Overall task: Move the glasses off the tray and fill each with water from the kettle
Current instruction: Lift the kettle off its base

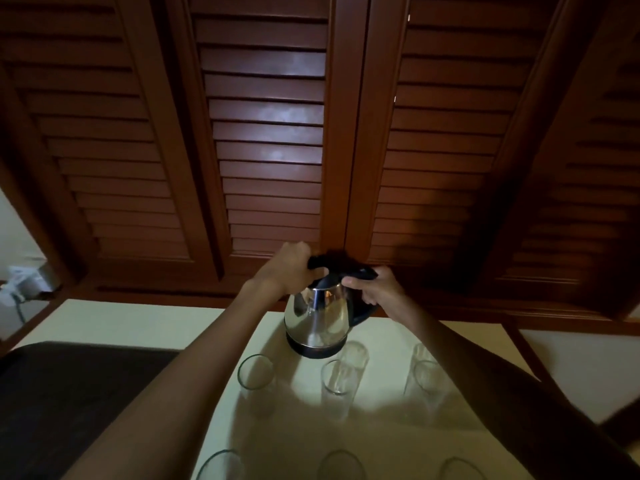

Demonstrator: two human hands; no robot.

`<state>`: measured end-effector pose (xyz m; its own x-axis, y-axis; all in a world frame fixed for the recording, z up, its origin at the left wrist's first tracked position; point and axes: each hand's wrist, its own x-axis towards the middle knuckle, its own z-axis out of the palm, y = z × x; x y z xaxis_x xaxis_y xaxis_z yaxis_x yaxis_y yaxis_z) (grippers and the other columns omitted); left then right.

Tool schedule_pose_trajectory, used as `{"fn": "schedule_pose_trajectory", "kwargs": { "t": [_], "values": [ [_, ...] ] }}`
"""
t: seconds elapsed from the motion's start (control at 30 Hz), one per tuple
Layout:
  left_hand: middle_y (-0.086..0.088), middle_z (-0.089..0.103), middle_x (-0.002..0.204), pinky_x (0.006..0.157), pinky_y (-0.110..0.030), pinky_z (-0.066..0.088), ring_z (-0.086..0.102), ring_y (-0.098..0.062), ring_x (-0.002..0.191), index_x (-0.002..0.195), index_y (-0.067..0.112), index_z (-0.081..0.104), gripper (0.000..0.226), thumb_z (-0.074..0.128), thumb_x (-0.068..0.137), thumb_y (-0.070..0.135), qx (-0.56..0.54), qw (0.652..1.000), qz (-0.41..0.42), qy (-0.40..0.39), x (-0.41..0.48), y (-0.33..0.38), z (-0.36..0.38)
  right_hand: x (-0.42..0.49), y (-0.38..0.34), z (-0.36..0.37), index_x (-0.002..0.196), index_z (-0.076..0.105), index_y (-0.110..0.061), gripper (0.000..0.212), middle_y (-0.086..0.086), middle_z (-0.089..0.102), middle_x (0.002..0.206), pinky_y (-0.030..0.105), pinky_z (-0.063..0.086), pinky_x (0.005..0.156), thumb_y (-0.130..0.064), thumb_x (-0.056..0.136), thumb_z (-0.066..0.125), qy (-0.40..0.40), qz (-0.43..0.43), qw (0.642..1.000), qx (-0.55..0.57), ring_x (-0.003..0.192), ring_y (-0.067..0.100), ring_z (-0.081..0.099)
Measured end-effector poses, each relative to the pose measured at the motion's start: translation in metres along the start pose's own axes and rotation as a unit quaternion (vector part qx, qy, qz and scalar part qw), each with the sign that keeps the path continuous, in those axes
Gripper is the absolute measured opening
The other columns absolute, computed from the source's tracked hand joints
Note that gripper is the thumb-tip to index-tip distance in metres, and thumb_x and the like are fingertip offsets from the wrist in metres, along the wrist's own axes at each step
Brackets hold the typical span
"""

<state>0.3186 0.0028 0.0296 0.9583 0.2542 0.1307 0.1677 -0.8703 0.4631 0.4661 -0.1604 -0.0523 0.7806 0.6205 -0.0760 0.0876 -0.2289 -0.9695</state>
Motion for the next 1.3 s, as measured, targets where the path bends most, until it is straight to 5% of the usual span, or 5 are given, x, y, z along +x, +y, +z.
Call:
{"fn": "schedule_pose_trajectory", "kwargs": {
  "t": [0.23, 0.37, 0.7, 1.0, 1.3],
  "values": [
    [-0.004, 0.078, 0.088, 0.076, -0.041, 0.062, 0.074, -0.018, 0.079, 0.108, 0.019, 0.076, 0.017, 0.066, 0.098, 0.030, -0.020, 0.999, -0.005, 0.024, -0.011, -0.005, -0.019, -0.016, -0.028, 0.011, 0.098, 0.077, 0.005, 0.038, 0.007, 0.072, 0.077, 0.023, 0.047, 0.053, -0.013, 0.069, 0.094, 0.055, -0.036, 0.996, 0.066, 0.065, 0.020, 0.066],
    [0.004, 0.076, 0.083, 0.066, -0.033, 0.056, 0.072, -0.015, 0.075, 0.113, 0.023, 0.074, 0.019, 0.061, 0.102, 0.032, -0.024, 0.996, 0.031, 0.075, -0.026, 0.021, -0.048, -0.040, -0.069, 0.004, 0.079, 0.077, -0.013, 0.018, -0.005, 0.074, 0.062, 0.022, 0.050, 0.054, -0.018, 0.071, 0.093, 0.087, -0.056, 0.991, 0.083, 0.052, 0.010, 0.067],
    [0.000, 0.077, 0.117, 0.095, -0.038, 0.058, 0.071, -0.013, 0.107, 0.135, 0.025, 0.066, 0.035, 0.054, 0.105, 0.038, 0.026, 0.985, 0.122, 0.121, -0.105, 0.122, -0.108, -0.192, -0.160, -0.029, 0.081, 0.073, -0.008, 0.016, -0.012, 0.062, 0.042, 0.008, 0.033, 0.032, -0.013, 0.077, 0.088, 0.100, -0.102, 0.977, 0.159, 0.028, -0.002, 0.051],
    [0.004, 0.070, 0.135, 0.106, -0.028, 0.049, 0.064, -0.015, 0.126, 0.144, 0.024, 0.059, 0.045, 0.051, 0.105, 0.043, 0.050, 0.980, 0.130, 0.143, -0.220, 0.188, -0.080, -0.330, -0.141, -0.047, 0.077, 0.072, -0.012, 0.016, -0.013, 0.063, 0.045, 0.007, 0.033, 0.033, -0.017, 0.078, 0.087, 0.088, -0.090, 0.980, 0.157, 0.030, -0.003, 0.052],
    [0.004, 0.071, 0.133, 0.090, -0.016, 0.041, 0.065, -0.015, 0.121, 0.146, 0.025, 0.057, 0.046, 0.051, 0.105, 0.044, 0.045, 0.988, 0.110, 0.097, -0.300, 0.204, -0.032, -0.406, -0.085, -0.040, 0.083, 0.075, -0.007, 0.017, -0.016, 0.058, 0.039, 0.005, 0.035, 0.036, -0.018, 0.079, 0.087, 0.102, -0.040, 0.987, 0.120, 0.029, -0.003, 0.051]
  ]
}}
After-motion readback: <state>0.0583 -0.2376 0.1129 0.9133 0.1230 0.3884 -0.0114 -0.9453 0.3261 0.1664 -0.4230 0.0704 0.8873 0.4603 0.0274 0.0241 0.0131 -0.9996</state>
